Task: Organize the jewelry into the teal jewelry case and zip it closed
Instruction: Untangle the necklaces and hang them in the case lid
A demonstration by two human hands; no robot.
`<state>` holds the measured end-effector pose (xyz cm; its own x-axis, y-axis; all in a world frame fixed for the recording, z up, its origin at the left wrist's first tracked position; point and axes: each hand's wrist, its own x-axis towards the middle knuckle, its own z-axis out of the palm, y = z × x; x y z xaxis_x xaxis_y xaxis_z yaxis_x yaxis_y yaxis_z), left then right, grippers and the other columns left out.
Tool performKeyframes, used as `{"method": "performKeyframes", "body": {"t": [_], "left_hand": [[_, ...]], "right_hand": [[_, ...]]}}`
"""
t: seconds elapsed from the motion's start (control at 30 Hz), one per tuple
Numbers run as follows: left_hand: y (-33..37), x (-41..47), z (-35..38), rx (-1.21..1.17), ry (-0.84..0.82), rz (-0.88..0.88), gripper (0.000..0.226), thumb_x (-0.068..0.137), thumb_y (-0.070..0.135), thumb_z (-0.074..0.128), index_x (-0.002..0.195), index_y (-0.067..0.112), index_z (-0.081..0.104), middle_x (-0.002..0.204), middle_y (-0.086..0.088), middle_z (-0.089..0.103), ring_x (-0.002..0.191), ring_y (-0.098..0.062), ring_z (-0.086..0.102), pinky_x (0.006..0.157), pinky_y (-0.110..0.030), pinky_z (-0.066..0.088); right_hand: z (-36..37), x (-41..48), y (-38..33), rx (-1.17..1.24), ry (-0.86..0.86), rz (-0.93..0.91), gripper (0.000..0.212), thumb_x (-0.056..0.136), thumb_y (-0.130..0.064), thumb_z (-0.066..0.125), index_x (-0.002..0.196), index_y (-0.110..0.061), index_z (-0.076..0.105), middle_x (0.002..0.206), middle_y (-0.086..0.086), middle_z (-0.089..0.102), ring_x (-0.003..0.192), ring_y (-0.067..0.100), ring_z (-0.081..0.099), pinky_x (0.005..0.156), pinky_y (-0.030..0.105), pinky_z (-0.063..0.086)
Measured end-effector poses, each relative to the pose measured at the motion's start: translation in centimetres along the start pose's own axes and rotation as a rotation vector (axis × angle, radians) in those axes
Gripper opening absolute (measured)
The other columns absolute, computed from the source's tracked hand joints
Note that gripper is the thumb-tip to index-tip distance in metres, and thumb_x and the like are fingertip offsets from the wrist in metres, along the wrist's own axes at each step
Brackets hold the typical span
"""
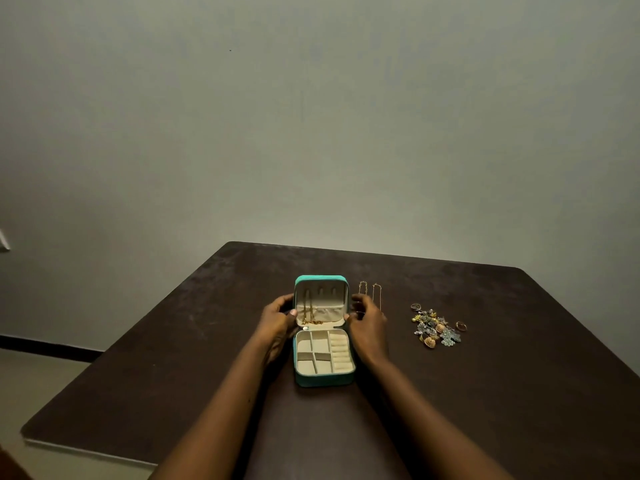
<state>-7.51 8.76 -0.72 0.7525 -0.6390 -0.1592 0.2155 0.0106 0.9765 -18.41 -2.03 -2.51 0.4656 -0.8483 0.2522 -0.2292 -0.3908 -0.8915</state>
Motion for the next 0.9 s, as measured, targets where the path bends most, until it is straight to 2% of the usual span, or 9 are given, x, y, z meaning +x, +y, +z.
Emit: {"method": "performKeyframes", "body": {"t": [0.13, 0.27, 0.37, 0.53, 0.63, 0.77, 0.9], "left_hand": [[0.0, -0.2, 0.1, 0.058, -0.005, -0.038, 0.039, 0.098, -0.004, 0.034, 0.136, 0.001, 0.042, 0.126, -0.023, 0.056, 0.096, -0.026, 0.059, 0.055, -0.022, 0.055], [-0.4, -0.2, -0.3, 0.073, -0.024, -0.080, 0.039, 0.099, -0.003, 0.032, 0.137, -0.003, 0.039, 0.129, -0.024, 0.054, 0.115, -0.034, 0.055, 0.082, -0.037, 0.050], [-0.8, 0.1, -0.5, 0.093, -0.018, -0.099, 0.037, 0.098, -0.004, 0.033, 0.134, -0.007, 0.041, 0.130, -0.027, 0.053, 0.115, -0.035, 0.055, 0.092, -0.039, 0.046], [-1.0, 1.4, -0.5, 0.179, 0.043, -0.137, 0.038, 0.097, 0.002, 0.042, 0.134, -0.006, 0.042, 0.128, -0.024, 0.056, 0.115, -0.034, 0.058, 0.091, -0.039, 0.049], [-1.3, 3.0, -1.0, 0.381, 0.148, -0.068, 0.048, 0.092, 0.011, 0.054, 0.138, 0.003, 0.041, 0.134, -0.018, 0.054, 0.120, -0.031, 0.055, 0.102, -0.043, 0.045], [-0.4, 3.8, -0.6, 0.559, 0.308, 0.098, 0.037, 0.090, 0.012, 0.056, 0.127, 0.011, 0.057, 0.130, -0.013, 0.057, 0.115, -0.026, 0.056, 0.098, -0.041, 0.048], [0.7, 3.3, 2.0, 0.723, 0.330, 0.313, 0.032, 0.088, 0.008, 0.056, 0.118, 0.014, 0.064, 0.126, -0.010, 0.056, 0.115, -0.024, 0.054, 0.097, -0.032, 0.046]], "right_hand": [[0.1, -0.1, 0.2, -0.032, -0.065, 0.023, 0.029, 0.083, 0.001, 0.060, 0.112, -0.006, 0.062, 0.106, 0.008, 0.068, 0.089, 0.012, 0.059, 0.079, 0.024, 0.048], [0.3, 0.1, 0.8, -0.105, -0.092, 0.042, 0.026, 0.082, 0.004, 0.061, 0.106, -0.005, 0.066, 0.104, 0.009, 0.069, 0.091, 0.014, 0.061, 0.082, 0.025, 0.048], [0.7, 0.1, 1.2, -0.134, -0.106, 0.055, 0.026, 0.082, 0.002, 0.062, 0.105, -0.006, 0.066, 0.105, 0.008, 0.069, 0.093, 0.015, 0.062, 0.086, 0.027, 0.051], [0.9, 0.5, 1.5, -0.132, -0.112, 0.076, 0.022, 0.083, -0.004, 0.064, 0.105, -0.006, 0.067, 0.105, 0.009, 0.069, 0.094, 0.017, 0.063, 0.088, 0.031, 0.052], [0.2, 1.2, 1.7, -0.097, -0.053, 0.083, 0.023, 0.085, -0.010, 0.063, 0.108, -0.006, 0.066, 0.105, 0.009, 0.069, 0.092, 0.017, 0.062, 0.086, 0.033, 0.051], [-1.7, 3.6, 2.4, -0.070, 0.080, 0.126, 0.020, 0.085, -0.008, 0.063, 0.103, -0.006, 0.068, 0.105, 0.013, 0.070, 0.096, 0.026, 0.064, 0.084, 0.032, 0.048], [-3.8, 5.9, 3.0, -0.106, 0.173, 0.148, 0.018, 0.086, -0.003, 0.060, 0.103, -0.001, 0.068, 0.106, 0.017, 0.069, 0.101, 0.028, 0.062, 0.085, 0.030, 0.045]]}}
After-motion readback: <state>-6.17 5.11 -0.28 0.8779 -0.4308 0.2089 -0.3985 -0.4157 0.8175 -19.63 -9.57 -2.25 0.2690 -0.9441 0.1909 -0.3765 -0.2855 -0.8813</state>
